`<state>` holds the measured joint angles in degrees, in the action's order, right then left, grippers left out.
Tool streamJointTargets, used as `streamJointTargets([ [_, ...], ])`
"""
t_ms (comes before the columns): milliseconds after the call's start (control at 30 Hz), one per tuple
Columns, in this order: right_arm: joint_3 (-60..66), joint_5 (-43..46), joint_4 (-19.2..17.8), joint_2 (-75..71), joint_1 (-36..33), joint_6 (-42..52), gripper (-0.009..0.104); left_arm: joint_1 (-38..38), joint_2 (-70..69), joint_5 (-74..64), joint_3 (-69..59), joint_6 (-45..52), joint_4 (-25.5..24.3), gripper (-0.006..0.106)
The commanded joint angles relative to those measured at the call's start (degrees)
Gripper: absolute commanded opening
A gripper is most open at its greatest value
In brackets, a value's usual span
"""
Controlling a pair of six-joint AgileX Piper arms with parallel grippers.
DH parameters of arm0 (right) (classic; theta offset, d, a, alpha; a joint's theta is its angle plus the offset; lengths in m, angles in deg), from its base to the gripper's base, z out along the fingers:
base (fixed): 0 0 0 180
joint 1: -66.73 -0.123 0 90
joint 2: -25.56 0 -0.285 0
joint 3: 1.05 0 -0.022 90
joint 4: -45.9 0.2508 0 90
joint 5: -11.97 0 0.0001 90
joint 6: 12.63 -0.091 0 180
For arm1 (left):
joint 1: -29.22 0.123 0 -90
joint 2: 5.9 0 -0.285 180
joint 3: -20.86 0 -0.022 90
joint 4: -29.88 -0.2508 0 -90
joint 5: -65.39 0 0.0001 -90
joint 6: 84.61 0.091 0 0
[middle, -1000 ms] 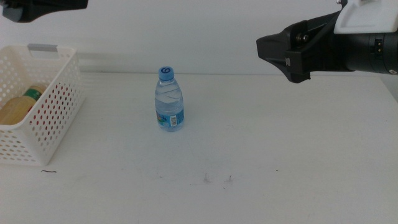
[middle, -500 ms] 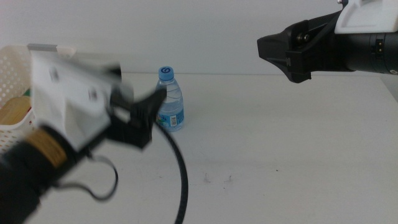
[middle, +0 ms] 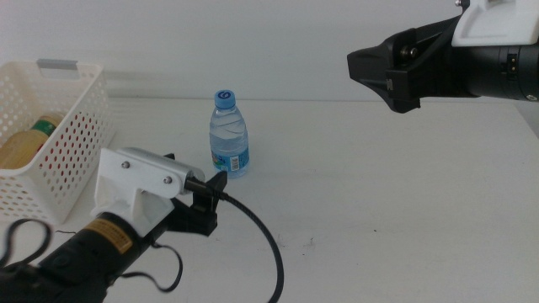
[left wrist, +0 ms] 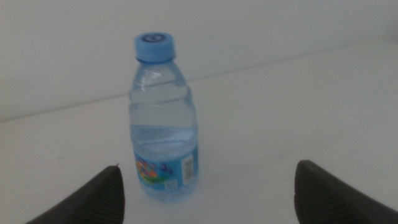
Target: Use arms to grab the bottles and put them into the dustbin to the left of the table.
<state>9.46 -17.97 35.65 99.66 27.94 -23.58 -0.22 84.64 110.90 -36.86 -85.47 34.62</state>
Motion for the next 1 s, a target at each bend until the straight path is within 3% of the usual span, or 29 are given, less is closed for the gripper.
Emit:
streamJointTargets([
  [0, -0.2, 0.3, -0.1, -0.3, -0.1, 0.5, 0.087, 1.9, 4.8, 7.8, 1.2, -2.5, -1.5, 0.093],
  [167, -0.2, 0.3, -0.1, -0.3, -0.1, 0.5, 0.087, 8.0, 14.6, 10.0, 7.9, -8.4, -13.9, 0.093],
  [267, -0.2, 0.3, -0.1, -0.3, -0.1, 0.5, 0.087, 10.3, 18.7, 10.0, 12.2, -8.6, -17.1, 0.093],
  [567, -0.2, 0.3, -0.1, -0.3, -0.1, 0.5, 0.087, 10.6, 30.2, 9.0, 24.0, -10.2, -13.9, 0.093],
  [967, -0.2, 0.3, -0.1, -0.3, -0.1, 0.5, 0.087, 10.6, 42.2, 8.7, 35.2, -10.3, -13.9, 0.093],
])
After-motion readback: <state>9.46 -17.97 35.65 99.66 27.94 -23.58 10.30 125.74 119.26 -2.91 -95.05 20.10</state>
